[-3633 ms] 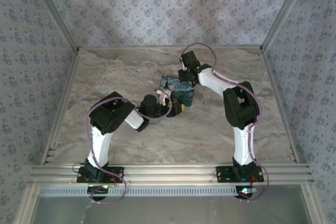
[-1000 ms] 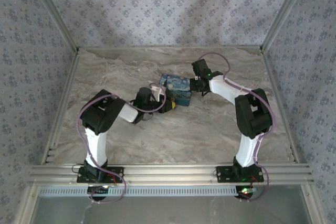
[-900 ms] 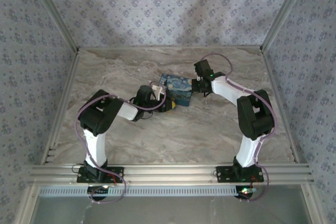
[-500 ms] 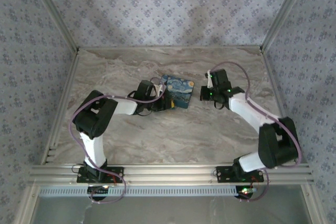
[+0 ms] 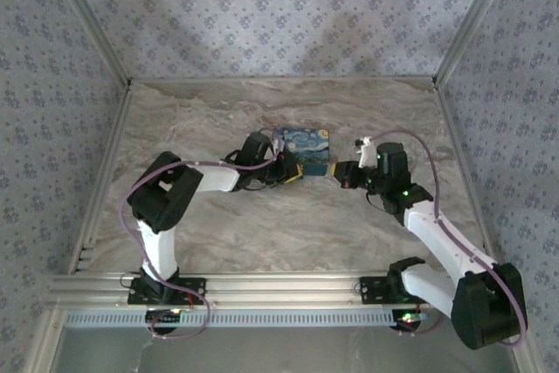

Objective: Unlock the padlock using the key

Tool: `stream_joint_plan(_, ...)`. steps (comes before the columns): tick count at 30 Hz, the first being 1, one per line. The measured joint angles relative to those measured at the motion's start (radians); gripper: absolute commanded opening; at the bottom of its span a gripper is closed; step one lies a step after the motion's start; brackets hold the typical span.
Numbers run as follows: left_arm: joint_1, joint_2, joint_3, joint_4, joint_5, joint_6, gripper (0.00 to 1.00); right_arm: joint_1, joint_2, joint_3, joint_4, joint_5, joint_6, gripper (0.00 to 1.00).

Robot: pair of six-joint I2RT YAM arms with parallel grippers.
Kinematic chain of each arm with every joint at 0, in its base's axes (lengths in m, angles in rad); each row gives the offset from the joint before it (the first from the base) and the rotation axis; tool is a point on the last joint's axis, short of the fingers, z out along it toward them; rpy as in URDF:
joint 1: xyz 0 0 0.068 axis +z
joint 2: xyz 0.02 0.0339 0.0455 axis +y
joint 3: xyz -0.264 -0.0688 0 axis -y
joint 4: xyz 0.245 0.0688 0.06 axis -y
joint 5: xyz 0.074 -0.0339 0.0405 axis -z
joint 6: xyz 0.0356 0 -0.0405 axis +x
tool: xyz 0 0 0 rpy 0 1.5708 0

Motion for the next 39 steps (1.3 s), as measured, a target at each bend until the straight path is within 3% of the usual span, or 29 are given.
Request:
stream_joint_plan(14,-0.008,0.014,0.047,0.037,-0.039,-0.154,0.01,-0.034,-0.125,-0.117,0.249,-0.141,0.248,0.00)
stream_joint_plan(39,-0.008,0.018,0.059,0.174,-0.032,-0.267,0.01,-0.047,-0.128,-0.226,0.468,-0.156,0.438,0.00)
